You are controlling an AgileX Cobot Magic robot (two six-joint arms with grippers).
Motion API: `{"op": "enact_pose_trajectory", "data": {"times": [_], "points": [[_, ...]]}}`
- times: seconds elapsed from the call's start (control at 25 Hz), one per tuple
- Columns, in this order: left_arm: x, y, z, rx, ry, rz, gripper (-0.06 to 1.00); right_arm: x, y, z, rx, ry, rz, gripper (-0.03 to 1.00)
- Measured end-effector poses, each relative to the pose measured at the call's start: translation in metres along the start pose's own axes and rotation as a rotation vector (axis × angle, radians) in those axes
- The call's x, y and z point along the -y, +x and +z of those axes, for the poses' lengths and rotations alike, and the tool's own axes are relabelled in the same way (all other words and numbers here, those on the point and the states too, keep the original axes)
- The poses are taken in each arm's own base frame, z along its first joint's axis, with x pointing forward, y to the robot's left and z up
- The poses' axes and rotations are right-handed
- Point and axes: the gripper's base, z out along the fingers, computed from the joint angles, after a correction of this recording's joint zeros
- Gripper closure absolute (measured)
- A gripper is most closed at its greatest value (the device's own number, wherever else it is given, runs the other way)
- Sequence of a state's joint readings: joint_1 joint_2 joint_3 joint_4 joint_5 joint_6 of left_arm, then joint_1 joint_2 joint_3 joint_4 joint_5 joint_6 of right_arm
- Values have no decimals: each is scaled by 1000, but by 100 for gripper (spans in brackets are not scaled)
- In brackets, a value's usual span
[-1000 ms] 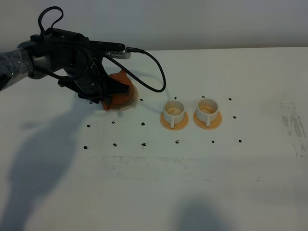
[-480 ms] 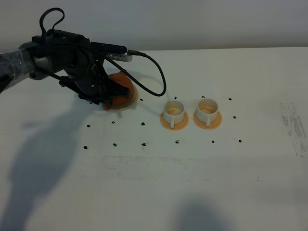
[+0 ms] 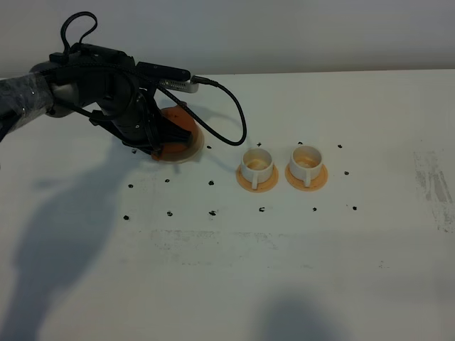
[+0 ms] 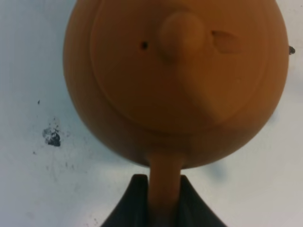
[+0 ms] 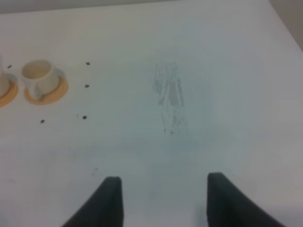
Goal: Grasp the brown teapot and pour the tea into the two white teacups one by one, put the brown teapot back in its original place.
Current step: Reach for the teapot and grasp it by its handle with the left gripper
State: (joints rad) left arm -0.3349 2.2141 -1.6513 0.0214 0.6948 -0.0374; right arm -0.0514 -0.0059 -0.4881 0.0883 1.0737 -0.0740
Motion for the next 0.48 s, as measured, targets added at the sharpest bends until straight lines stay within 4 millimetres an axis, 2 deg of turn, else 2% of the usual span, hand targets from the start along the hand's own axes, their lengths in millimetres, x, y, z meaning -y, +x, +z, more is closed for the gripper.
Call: {"op": "enact_pose_trajectory", "data": {"times": [0.48], "points": [[3,-1,1,27,1,52,87,0,0,0,0,0,0,54]]}}
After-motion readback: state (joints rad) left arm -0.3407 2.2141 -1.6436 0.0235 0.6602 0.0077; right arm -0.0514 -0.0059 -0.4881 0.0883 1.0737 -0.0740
